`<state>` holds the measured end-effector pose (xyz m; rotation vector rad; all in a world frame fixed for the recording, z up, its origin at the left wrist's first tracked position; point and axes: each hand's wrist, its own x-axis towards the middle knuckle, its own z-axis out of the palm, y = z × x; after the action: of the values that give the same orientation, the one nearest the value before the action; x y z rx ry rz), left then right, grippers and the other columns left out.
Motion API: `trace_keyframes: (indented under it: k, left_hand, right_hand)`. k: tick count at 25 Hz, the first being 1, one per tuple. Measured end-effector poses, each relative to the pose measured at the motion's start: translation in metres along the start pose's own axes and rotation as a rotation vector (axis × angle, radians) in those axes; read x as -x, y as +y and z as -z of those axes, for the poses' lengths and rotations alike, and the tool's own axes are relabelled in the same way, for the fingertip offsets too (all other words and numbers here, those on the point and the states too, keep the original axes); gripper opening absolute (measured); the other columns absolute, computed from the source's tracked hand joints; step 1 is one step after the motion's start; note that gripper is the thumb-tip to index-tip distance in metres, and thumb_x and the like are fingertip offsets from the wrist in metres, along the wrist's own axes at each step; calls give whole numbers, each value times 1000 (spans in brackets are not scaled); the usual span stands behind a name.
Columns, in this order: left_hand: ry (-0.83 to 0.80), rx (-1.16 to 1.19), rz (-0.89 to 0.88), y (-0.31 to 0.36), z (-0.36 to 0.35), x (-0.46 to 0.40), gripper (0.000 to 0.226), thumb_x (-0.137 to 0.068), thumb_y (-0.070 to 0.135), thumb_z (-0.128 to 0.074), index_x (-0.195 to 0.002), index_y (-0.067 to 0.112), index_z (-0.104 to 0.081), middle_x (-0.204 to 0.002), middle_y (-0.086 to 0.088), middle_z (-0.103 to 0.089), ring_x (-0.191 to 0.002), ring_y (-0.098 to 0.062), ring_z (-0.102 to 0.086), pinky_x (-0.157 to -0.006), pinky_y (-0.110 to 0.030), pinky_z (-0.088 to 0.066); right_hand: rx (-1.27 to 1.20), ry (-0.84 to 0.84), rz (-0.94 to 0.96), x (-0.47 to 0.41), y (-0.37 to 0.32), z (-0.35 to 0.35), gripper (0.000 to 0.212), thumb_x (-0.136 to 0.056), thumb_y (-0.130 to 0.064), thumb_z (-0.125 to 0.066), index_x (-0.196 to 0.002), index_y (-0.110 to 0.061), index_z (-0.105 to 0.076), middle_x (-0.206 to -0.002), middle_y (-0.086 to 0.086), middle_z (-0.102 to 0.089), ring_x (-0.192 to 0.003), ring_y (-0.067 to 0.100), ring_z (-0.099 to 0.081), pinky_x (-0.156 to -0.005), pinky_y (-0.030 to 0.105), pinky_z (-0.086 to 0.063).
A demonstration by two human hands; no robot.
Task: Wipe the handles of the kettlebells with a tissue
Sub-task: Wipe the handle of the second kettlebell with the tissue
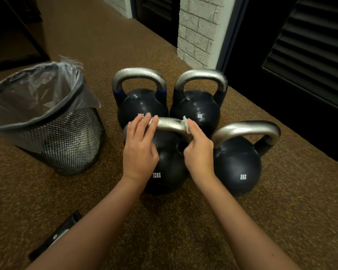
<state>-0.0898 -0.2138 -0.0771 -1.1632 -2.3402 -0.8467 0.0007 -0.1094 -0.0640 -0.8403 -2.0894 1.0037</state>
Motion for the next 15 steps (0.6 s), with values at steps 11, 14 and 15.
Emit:
trace_keyframes:
  k: [11, 14, 15]
  left_hand:
    - [-27, -15, -1, 0, 3, 0, 59, -81, 12, -28, -139, 12, -39, -141, -9, -43, -136, -26, -29, -115, -44, -18]
    - [-34, -16, -4, 0, 3, 0, 61, -80, 12, -27, -139, 12, -39, -142, -9, -43, -136, -26, -29, -115, -44, -18]
    - [-31, -15, -4, 0, 3, -1, 61, -79, 12, -27, -139, 12, -39, -142, -9, -43, -136, -26, -30, -115, -44, -18]
  right_hand:
    - [-612, -78, -561, 54, -14, -5, 53, -95, 5, -34, -144, -16, -32, -148, -2, -35, -138, 15, -32, -110, 18, -28]
    - [-1362, -102, -912, 30, -30, 7, 48, -93, 10, -30, -139, -3, -38, -140, 18, -44, -127, 30, -44, -98, 38, -41]
    - [-1428, -52, -947, 19, -35, 10, 45, -93, 11, -30, -136, 2, -39, -140, 21, -42, -128, 33, -42, -98, 40, -40]
